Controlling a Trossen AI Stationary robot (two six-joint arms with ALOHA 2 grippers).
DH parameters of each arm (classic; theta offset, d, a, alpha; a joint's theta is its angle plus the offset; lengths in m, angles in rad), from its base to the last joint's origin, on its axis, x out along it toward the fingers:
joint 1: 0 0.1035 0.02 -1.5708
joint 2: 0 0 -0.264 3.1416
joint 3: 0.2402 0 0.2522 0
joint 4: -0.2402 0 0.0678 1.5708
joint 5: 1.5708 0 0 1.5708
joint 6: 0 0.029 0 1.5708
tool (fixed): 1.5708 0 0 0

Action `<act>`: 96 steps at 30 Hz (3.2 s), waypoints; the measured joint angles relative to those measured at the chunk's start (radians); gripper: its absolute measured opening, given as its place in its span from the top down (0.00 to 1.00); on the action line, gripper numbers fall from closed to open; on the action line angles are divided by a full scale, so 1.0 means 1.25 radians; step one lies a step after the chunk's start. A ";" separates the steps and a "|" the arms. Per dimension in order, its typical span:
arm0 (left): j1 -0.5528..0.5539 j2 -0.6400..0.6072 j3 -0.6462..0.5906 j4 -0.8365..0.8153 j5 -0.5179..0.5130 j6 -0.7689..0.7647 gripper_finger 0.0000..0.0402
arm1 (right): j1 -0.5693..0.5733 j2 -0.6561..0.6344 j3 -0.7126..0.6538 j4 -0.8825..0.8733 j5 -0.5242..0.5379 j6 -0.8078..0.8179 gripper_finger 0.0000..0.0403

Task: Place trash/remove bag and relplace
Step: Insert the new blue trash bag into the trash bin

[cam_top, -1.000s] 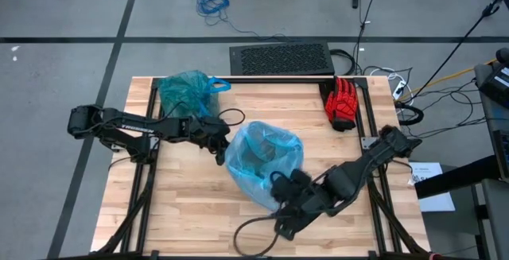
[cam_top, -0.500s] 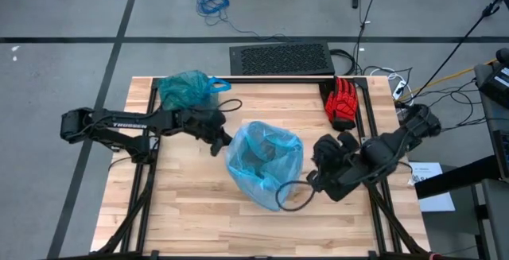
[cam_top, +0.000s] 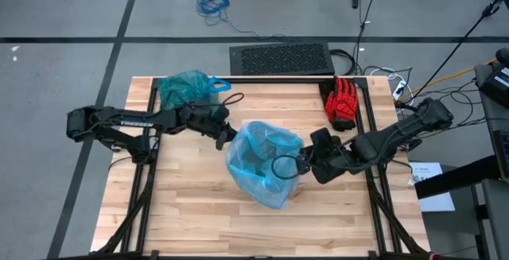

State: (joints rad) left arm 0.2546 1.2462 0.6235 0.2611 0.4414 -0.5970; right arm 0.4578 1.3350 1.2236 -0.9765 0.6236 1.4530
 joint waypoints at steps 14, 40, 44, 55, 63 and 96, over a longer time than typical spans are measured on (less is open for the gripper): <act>-0.001 0.149 0.000 0.089 -0.010 -0.021 1.00 | -0.063 -0.001 -0.161 0.185 -0.051 0.004 1.00; 0.053 0.146 -0.023 0.095 0.000 0.000 1.00 | 0.023 -0.127 -0.173 0.103 0.113 0.027 1.00; 0.071 0.121 -0.023 0.093 0.045 -0.021 1.00 | 0.061 -0.140 -0.173 0.173 0.171 -0.031 1.00; 0.062 0.055 -0.023 0.065 0.225 -0.104 1.00 | 0.261 0.044 -0.173 0.447 0.485 0.110 1.00; -0.011 0.010 -0.093 0.068 0.209 -0.158 1.00 | 0.206 0.157 -0.172 0.567 0.430 0.134 1.00; 0.001 0.014 -0.139 0.082 0.018 -0.147 1.00 | 0.215 0.107 -0.173 0.318 0.295 0.174 1.00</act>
State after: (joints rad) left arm 0.2554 1.2636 0.4500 0.3632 0.4633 -0.7805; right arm 0.7271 1.4693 1.0078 -0.5795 0.9923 1.6703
